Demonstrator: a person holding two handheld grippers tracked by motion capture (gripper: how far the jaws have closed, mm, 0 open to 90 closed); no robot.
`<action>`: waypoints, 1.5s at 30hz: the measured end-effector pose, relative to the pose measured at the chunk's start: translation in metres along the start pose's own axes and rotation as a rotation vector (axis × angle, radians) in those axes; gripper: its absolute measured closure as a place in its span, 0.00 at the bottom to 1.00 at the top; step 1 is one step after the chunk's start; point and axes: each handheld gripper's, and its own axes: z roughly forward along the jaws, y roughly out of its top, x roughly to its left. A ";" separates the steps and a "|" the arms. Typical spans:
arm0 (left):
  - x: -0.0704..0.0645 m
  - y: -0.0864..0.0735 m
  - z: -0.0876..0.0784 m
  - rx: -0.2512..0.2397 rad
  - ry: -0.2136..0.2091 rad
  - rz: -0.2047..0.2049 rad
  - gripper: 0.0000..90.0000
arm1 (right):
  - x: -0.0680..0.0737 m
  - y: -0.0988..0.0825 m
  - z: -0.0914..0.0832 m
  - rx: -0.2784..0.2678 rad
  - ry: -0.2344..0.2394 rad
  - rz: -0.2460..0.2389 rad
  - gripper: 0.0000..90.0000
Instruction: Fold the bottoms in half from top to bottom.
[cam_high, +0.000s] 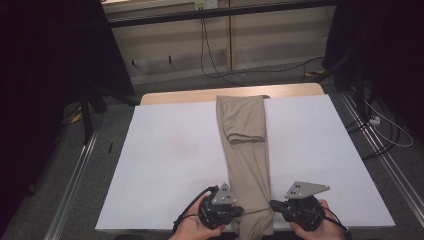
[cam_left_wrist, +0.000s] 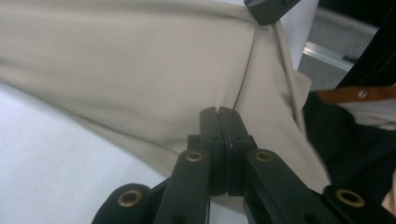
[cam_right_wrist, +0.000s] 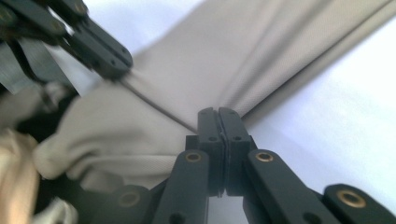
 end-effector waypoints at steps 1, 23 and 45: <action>0.000 -0.001 -0.001 0.013 -0.003 0.006 1.00 | -0.001 -0.003 0.001 0.008 -0.002 0.016 0.99; 0.059 0.009 -0.020 -0.120 0.129 -0.066 0.34 | -0.031 0.010 0.007 -0.028 0.078 0.087 0.50; 0.179 0.070 0.044 -0.135 0.348 -0.095 0.40 | -0.137 0.120 0.091 -0.103 -0.089 -0.036 0.54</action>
